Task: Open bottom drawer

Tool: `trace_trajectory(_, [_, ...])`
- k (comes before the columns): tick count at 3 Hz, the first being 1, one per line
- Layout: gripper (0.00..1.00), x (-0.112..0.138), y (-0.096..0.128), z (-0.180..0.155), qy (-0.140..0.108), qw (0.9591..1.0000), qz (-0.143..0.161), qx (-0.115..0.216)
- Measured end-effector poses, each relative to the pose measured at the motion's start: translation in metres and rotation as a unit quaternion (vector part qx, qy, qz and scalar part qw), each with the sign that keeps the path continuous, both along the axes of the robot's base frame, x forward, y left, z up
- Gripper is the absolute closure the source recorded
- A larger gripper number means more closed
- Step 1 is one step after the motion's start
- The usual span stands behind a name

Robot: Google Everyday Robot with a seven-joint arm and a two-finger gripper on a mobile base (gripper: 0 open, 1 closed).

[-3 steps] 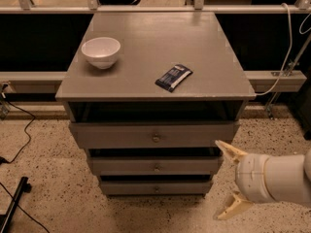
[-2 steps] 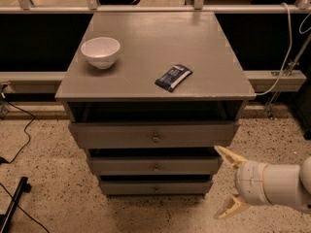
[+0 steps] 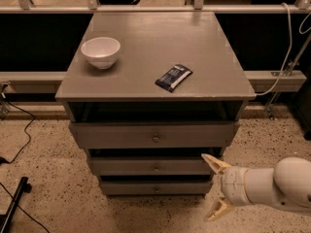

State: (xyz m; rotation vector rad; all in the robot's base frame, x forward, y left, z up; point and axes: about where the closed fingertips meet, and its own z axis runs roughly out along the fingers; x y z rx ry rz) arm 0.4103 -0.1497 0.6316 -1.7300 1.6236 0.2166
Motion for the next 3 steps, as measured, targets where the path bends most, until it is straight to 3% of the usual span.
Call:
trace_trajectory(1, [0.00,-0.005,0.017,-0.096,0.052,0.9985,0.020,-0.005])
trace_trajectory(2, [0.00,-0.019,0.029,-0.191,0.107,0.9936,0.035,-0.012])
trace_trajectory(3, [0.00,-0.019,0.029,-0.192,0.107,0.9936,0.035,-0.012])
